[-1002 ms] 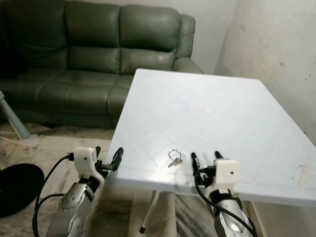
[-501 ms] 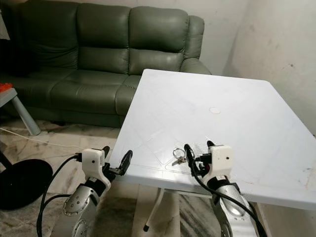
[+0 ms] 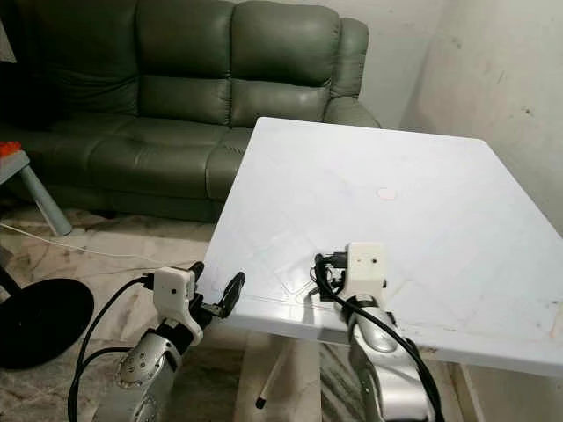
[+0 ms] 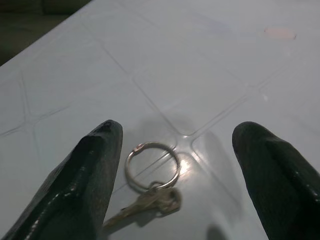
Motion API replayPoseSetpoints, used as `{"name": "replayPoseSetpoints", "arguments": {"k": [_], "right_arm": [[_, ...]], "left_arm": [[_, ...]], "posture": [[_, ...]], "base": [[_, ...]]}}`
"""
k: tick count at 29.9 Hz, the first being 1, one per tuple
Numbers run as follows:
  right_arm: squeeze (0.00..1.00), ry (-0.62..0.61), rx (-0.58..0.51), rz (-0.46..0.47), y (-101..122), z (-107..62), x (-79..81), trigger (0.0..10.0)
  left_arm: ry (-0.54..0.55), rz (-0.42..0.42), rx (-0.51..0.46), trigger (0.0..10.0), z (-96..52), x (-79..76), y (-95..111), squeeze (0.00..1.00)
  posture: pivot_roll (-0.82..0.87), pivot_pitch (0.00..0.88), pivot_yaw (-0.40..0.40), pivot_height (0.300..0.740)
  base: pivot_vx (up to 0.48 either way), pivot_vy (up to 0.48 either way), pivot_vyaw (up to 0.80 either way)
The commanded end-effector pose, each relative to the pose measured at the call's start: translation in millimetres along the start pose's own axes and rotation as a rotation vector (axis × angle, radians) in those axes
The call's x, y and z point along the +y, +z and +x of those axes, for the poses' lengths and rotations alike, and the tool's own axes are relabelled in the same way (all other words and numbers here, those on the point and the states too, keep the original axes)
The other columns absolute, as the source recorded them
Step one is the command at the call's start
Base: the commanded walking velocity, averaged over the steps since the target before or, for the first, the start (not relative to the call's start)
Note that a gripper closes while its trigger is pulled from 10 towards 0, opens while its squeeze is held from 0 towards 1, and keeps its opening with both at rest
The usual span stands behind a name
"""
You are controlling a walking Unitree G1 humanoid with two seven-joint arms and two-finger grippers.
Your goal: Hang keys on a hook
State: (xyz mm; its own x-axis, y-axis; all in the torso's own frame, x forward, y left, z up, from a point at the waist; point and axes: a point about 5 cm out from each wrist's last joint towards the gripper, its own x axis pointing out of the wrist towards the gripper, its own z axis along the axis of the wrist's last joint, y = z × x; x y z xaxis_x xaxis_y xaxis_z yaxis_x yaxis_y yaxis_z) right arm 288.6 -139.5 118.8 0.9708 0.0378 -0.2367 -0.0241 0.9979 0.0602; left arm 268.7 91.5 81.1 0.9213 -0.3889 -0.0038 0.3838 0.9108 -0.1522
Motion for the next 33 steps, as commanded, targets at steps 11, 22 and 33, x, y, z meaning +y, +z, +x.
{"name": "replayPoseSetpoints", "arguments": {"k": [11,22,33], "right_arm": [[0.00,-0.022,0.046,-0.053,2,-7.3,5.2,10.0],[0.00,0.016,0.094,-0.077,-12,-11.9,19.1,10.0],[0.00,-0.032,0.110,-0.005,-15,-3.6,24.4,10.0]], "left_arm": [[-0.008,0.000,-0.001,10.0,-0.4,-2.9,4,0.00],[-0.008,-0.002,-0.004,10.0,-0.7,-4.7,5,0.00],[-0.001,-0.008,-0.004,10.0,-0.4,-4.5,5,0.00]], "posture": [[-0.01,0.048,-0.067,0.740],[0.00,0.051,-0.070,0.740],[0.00,0.050,-0.069,0.740]], "base": [[0.000,0.000,0.00],[0.000,0.000,0.00],[0.000,0.000,0.00]]}}
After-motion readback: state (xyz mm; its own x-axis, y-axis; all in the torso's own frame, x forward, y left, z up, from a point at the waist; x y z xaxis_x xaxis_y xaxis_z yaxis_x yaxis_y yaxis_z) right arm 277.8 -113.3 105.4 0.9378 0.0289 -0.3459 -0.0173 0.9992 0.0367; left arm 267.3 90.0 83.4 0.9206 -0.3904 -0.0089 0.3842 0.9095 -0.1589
